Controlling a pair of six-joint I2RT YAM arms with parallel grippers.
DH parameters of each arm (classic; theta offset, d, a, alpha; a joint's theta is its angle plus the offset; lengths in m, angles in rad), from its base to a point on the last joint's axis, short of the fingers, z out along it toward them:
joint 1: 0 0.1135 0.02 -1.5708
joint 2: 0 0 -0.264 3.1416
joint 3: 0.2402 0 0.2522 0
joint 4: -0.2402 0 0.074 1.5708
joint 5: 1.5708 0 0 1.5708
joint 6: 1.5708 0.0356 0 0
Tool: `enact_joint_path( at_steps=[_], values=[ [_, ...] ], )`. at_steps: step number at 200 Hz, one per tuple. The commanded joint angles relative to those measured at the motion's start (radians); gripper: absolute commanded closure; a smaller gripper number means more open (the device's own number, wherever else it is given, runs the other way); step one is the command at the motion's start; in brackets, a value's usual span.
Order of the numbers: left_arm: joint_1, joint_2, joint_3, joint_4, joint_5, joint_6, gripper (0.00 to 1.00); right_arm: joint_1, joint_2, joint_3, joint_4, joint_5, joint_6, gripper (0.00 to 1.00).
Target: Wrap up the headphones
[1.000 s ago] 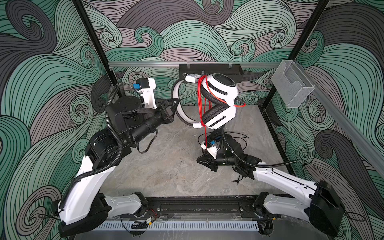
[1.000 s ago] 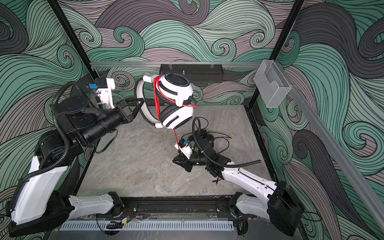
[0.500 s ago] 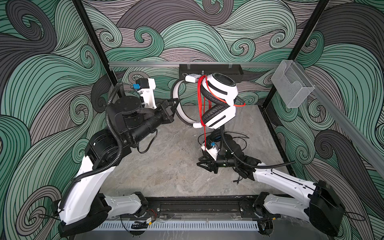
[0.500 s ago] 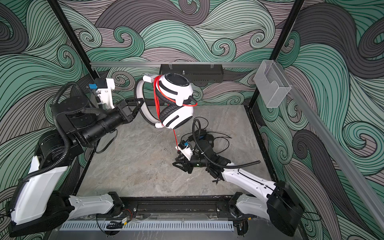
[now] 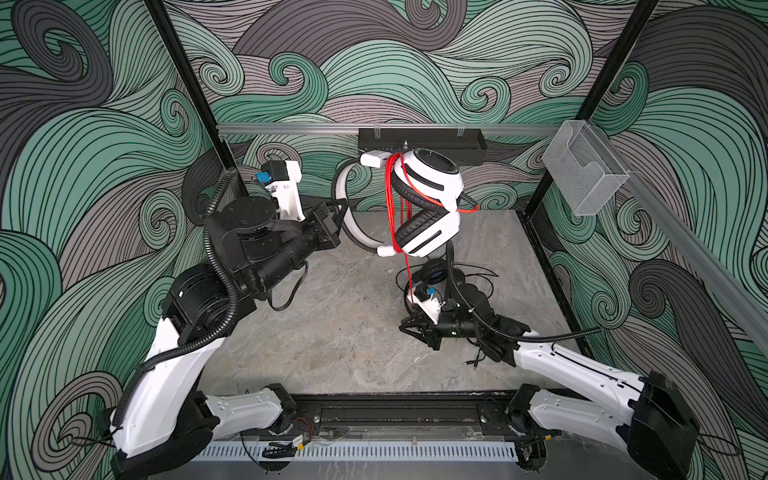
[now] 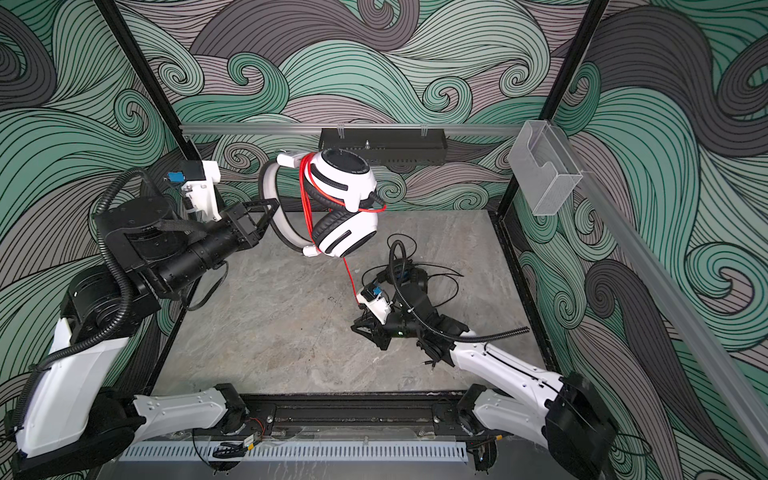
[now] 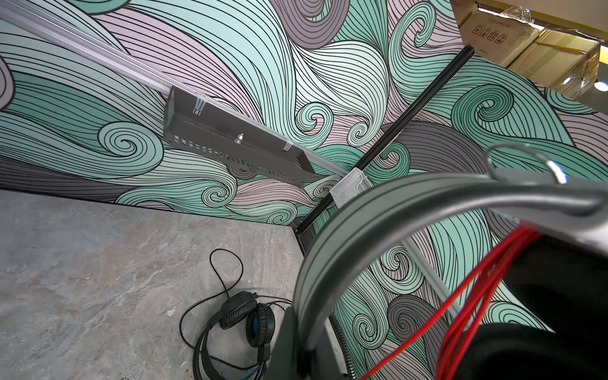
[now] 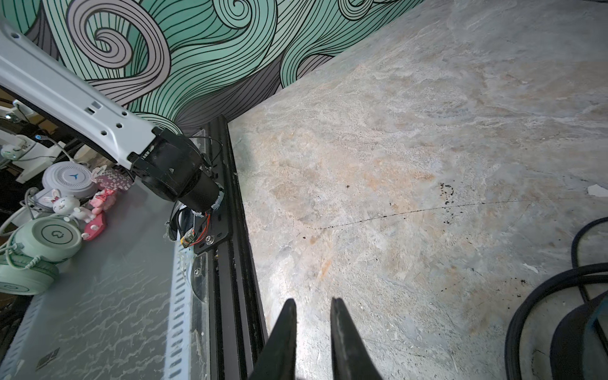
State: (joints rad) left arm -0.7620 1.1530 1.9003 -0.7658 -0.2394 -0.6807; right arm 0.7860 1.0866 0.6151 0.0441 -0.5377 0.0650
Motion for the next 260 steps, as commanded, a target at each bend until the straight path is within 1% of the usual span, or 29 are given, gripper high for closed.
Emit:
enact_joint_path(
  at_steps=[1,45,70,97,121,145,161,173,184,191,201,212,237,260],
  values=[
    [0.009,-0.038,0.017,0.085,-0.042,-0.022,1.0,-0.002,-0.015,-0.024,-0.032,0.029,-0.014,0.85],
    [0.012,-0.045,0.028,0.053,-0.085,0.012,1.0,-0.002,-0.049,-0.038,-0.052,0.057,-0.016,1.0],
    [0.012,-0.055,0.007,0.036,-0.125,0.017,1.0,-0.002,-0.073,-0.035,-0.086,0.101,-0.029,1.0],
    [0.016,-0.086,-0.059,0.088,-0.16,-0.015,1.0,-0.003,-0.097,-0.052,-0.109,0.17,-0.033,1.0],
    [0.017,-0.098,-0.073,0.112,-0.179,-0.025,1.0,-0.002,-0.099,-0.054,-0.111,0.147,-0.024,1.0],
    [0.017,-0.086,-0.06,0.118,-0.152,-0.021,1.0,-0.003,-0.092,-0.067,-0.076,0.113,-0.005,0.9],
    [0.017,-0.075,-0.056,0.117,-0.129,-0.026,1.0,-0.003,-0.07,-0.069,-0.046,0.076,0.003,0.88],
    [0.018,-0.066,-0.051,0.117,-0.112,-0.026,1.0,-0.003,-0.037,-0.071,-0.025,0.041,0.011,0.85],
    [0.018,-0.058,-0.047,0.107,-0.104,-0.029,1.0,-0.002,0.007,-0.07,-0.022,0.025,0.009,0.86],
    [0.018,-0.059,-0.054,0.099,-0.104,-0.033,1.0,-0.002,0.037,-0.071,-0.025,0.043,0.007,0.88],
    [0.018,-0.067,-0.084,0.09,-0.121,-0.035,1.0,-0.003,0.087,-0.066,-0.044,0.1,-0.002,0.93],
    [0.02,-0.091,-0.146,0.091,-0.15,-0.03,1.0,-0.005,0.144,-0.058,-0.068,0.14,-0.019,0.95],
    [0.031,-0.169,-0.318,0.12,-0.199,-0.037,1.0,-0.005,0.231,-0.034,-0.081,0.129,-0.034,0.95],
    [0.036,-0.216,-0.402,0.117,-0.234,-0.053,1.0,-0.005,0.252,-0.029,-0.084,0.148,-0.03,0.93]
  ],
)
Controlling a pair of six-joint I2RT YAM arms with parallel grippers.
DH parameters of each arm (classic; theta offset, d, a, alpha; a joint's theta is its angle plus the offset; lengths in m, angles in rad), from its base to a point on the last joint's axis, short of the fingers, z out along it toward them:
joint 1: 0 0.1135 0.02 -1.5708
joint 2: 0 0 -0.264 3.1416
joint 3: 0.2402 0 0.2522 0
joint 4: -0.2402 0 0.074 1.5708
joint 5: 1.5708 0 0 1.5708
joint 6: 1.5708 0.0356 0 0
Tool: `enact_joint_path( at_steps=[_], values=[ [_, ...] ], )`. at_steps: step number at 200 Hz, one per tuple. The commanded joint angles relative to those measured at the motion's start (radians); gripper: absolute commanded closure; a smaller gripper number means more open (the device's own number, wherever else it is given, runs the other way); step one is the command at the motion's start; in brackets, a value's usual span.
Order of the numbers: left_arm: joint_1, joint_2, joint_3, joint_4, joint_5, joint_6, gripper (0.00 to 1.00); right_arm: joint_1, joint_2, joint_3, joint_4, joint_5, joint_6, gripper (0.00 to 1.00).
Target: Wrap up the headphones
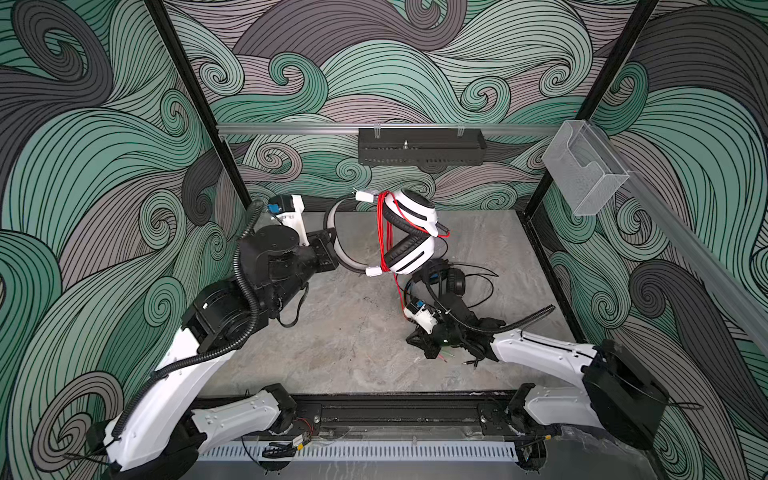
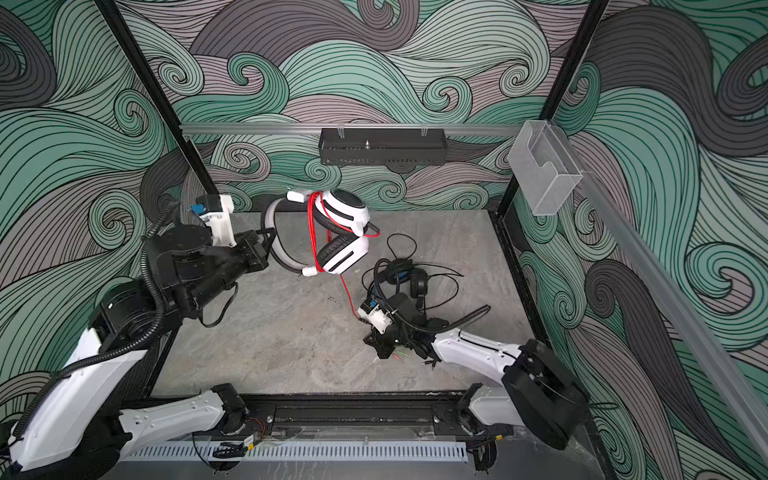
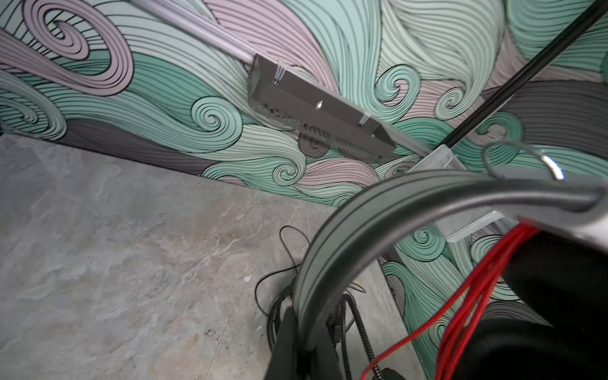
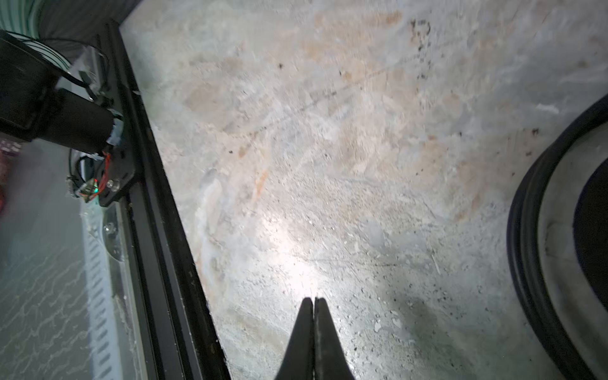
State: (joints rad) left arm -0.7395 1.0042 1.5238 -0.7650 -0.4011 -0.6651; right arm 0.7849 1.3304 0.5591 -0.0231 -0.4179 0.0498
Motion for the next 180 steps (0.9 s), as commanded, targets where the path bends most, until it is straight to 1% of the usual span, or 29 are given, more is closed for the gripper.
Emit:
enact_joint_path(
  at_steps=[1,29,40,54,69,81,96,123,131,137,162,171,180],
  values=[
    [0.013,-0.069,-0.027,0.116,-0.073,-0.069,1.0,-0.004,0.009,0.027,-0.017,0.028,-0.014,0.93],
    [0.018,-0.078,-0.033,0.097,-0.079,-0.049,1.0,-0.004,-0.003,0.005,0.022,-0.019,-0.001,0.9],
    [0.023,-0.078,-0.028,0.094,-0.082,-0.043,1.0,-0.004,-0.003,0.001,0.022,-0.02,0.001,0.89],
    [0.032,-0.076,-0.025,0.101,-0.073,-0.035,1.0,-0.004,-0.003,-0.002,0.017,-0.023,-0.004,0.85],
    [0.047,-0.069,-0.015,0.102,-0.053,-0.035,1.0,-0.004,-0.014,-0.007,0.035,-0.05,0.002,0.8],
    [0.055,-0.065,-0.006,0.104,-0.043,-0.039,1.0,-0.004,-0.031,-0.018,0.066,-0.08,0.009,0.78],
    [0.06,-0.062,0.009,0.109,-0.033,-0.038,1.0,-0.004,-0.056,-0.028,0.09,-0.105,0.016,0.8],
    [0.062,-0.038,0.068,0.107,0.002,-0.025,1.0,-0.004,-0.117,-0.032,0.099,-0.122,0.018,0.89],
    [0.062,-0.029,0.087,0.103,0.014,-0.025,1.0,-0.004,-0.126,-0.033,0.097,-0.119,0.017,0.91],
    [0.062,-0.022,0.098,0.102,0.023,-0.025,1.0,-0.003,-0.129,-0.031,0.1,-0.119,0.015,0.91],
    [0.062,-0.002,0.13,0.114,0.049,-0.024,1.0,-0.004,-0.107,-0.014,0.116,-0.125,0.017,0.85],
    [0.063,0.003,0.142,0.114,0.057,-0.025,1.0,-0.004,-0.09,-0.004,0.118,-0.125,0.015,0.85],
    [0.062,0.009,0.151,0.117,0.063,-0.025,1.0,-0.004,-0.073,0.007,0.114,-0.12,0.011,0.88]
  ],
)
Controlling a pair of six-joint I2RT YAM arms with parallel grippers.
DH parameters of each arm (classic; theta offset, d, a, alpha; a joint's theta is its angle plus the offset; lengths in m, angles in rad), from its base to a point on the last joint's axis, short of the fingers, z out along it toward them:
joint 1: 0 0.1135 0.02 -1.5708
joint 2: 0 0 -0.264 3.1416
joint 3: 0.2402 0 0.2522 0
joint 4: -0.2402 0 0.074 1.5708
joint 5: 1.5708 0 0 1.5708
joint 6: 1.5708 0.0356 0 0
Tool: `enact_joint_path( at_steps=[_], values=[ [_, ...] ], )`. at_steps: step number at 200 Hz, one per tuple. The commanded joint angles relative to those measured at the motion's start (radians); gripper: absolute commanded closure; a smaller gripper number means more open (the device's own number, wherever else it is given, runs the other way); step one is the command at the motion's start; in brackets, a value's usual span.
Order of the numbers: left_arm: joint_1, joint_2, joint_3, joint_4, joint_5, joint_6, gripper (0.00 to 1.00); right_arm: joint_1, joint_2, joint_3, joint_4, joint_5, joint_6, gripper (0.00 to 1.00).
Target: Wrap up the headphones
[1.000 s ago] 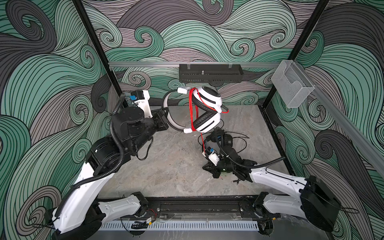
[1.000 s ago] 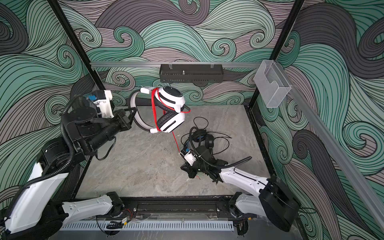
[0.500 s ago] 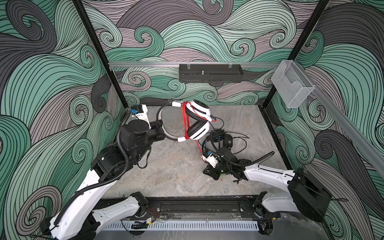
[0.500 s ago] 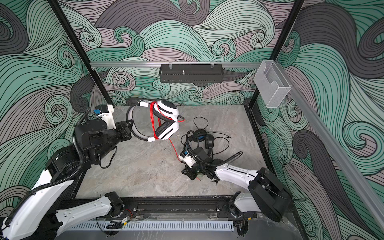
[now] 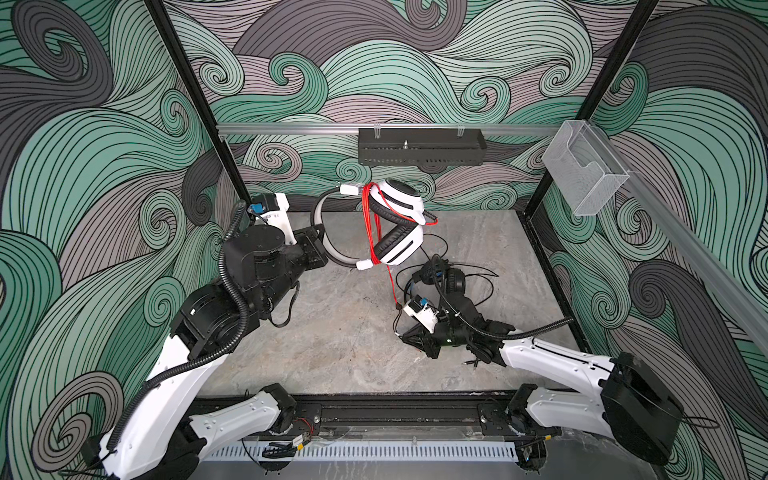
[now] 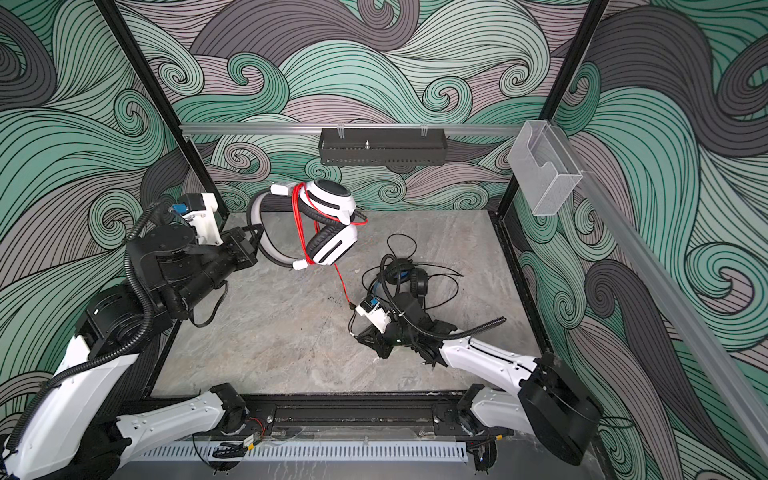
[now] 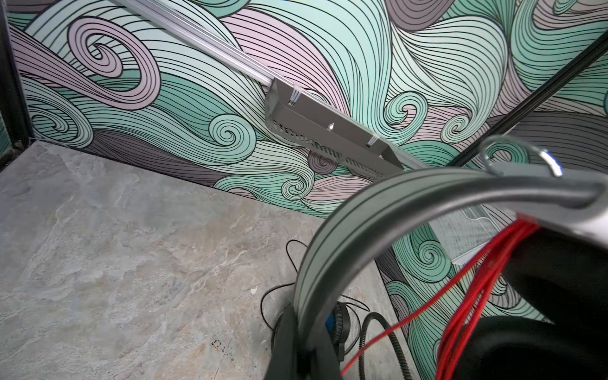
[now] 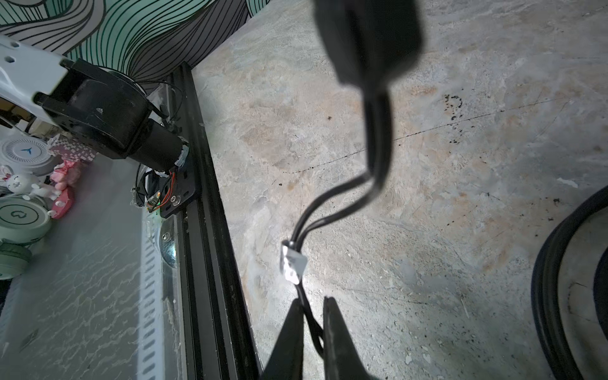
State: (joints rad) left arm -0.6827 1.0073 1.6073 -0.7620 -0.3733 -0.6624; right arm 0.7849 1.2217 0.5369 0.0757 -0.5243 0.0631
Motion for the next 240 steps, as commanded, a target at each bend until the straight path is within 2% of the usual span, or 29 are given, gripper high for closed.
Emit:
enact_joint_path(
  at_steps=[1,29,46,59,113,157,198,240],
  values=[
    [0.005,0.006,0.068,0.114,0.037,-0.029,1.0,-0.004,0.037,0.03,0.016,-0.013,-0.003,0.88],
    [0.005,0.017,0.099,0.111,0.046,-0.028,1.0,-0.004,0.059,0.049,0.006,-0.012,-0.021,0.93],
    [0.005,0.021,0.115,0.11,0.053,-0.028,1.0,-0.004,0.052,0.051,0.004,-0.014,-0.025,1.0],
    [0.005,0.03,0.134,0.101,0.056,-0.022,1.0,-0.004,0.034,0.064,-0.03,-0.016,-0.037,1.0],
    [0.055,0.056,0.187,0.071,0.046,0.018,1.0,-0.001,-0.22,0.137,-0.273,0.077,-0.102,1.0],
    [0.14,0.08,0.205,0.073,0.09,0.038,1.0,0.002,-0.361,0.207,-0.41,0.062,-0.082,1.0],
    [0.222,0.076,0.13,0.078,0.134,0.076,1.0,0.041,-0.424,0.466,-0.668,0.12,-0.163,1.0],
    [0.223,0.08,0.003,0.11,0.171,0.088,1.0,0.086,-0.303,0.856,-0.924,0.179,-0.303,1.0]
  ],
)
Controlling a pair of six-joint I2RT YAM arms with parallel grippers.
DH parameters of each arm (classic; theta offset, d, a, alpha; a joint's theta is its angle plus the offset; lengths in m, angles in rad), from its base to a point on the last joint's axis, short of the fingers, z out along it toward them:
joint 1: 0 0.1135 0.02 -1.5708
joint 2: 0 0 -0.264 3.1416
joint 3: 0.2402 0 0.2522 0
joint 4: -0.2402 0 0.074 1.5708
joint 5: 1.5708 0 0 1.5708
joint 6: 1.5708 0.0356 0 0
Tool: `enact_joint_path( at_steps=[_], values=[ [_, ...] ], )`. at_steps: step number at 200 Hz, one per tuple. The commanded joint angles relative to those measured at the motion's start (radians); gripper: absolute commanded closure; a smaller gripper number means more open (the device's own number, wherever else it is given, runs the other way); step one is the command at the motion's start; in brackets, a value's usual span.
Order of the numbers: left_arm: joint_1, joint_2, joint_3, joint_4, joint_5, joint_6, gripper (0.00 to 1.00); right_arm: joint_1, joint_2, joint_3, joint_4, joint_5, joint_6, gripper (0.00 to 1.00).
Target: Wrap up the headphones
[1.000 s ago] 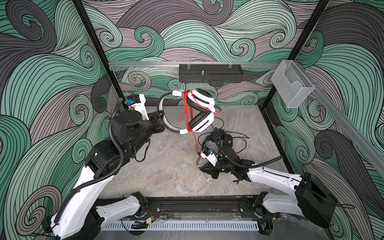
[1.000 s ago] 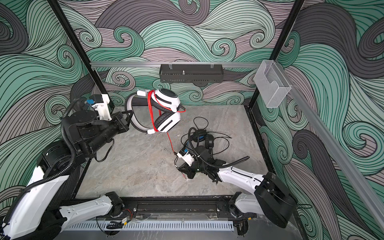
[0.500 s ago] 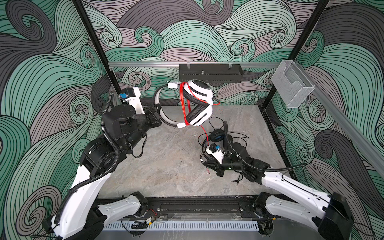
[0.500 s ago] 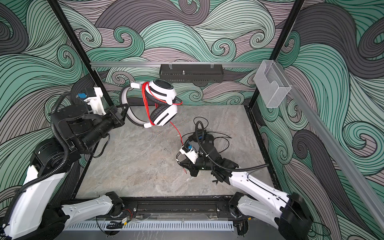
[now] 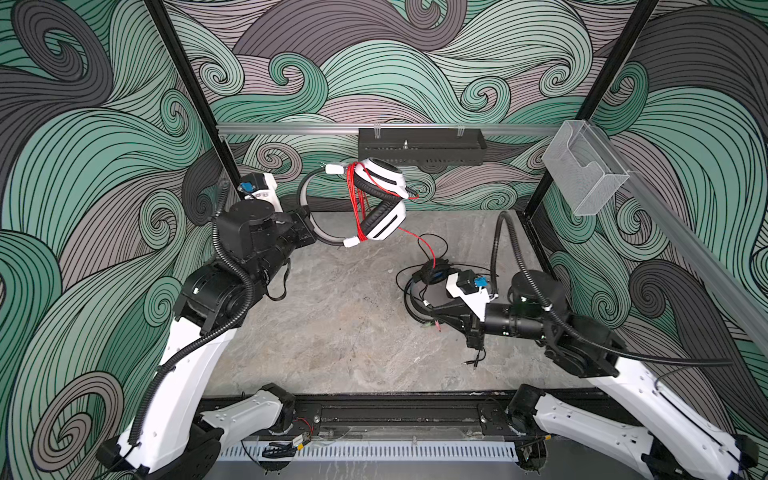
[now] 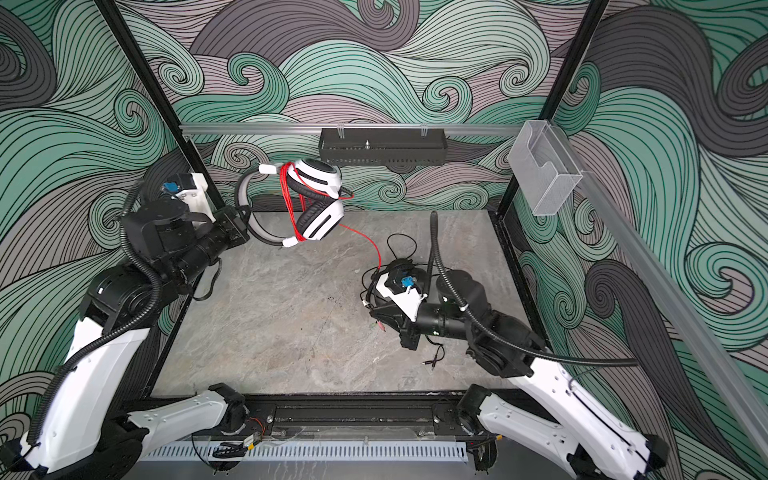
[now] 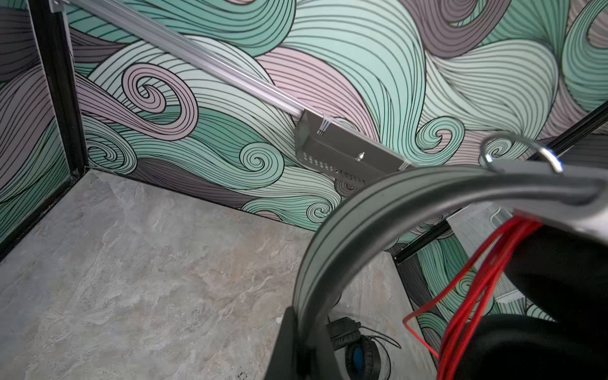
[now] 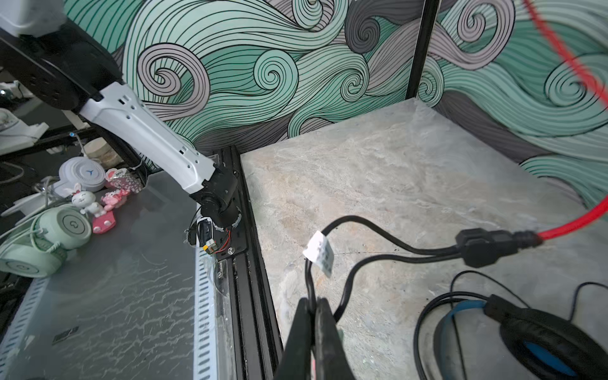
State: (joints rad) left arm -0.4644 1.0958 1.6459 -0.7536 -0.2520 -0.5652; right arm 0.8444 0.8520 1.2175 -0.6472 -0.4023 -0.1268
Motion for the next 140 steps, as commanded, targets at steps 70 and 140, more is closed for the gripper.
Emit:
enact_joint_path(
  at_steps=[70,140],
  values=[
    [0.004,-0.07,-0.194,0.126,0.069,-0.064,1.0,0.128,0.291,0.558,-0.392,0.134,-0.195,1.0],
    [0.045,-0.065,-0.093,0.128,0.115,-0.159,1.0,0.139,0.152,0.244,-0.223,0.199,-0.016,1.0]
  ],
)
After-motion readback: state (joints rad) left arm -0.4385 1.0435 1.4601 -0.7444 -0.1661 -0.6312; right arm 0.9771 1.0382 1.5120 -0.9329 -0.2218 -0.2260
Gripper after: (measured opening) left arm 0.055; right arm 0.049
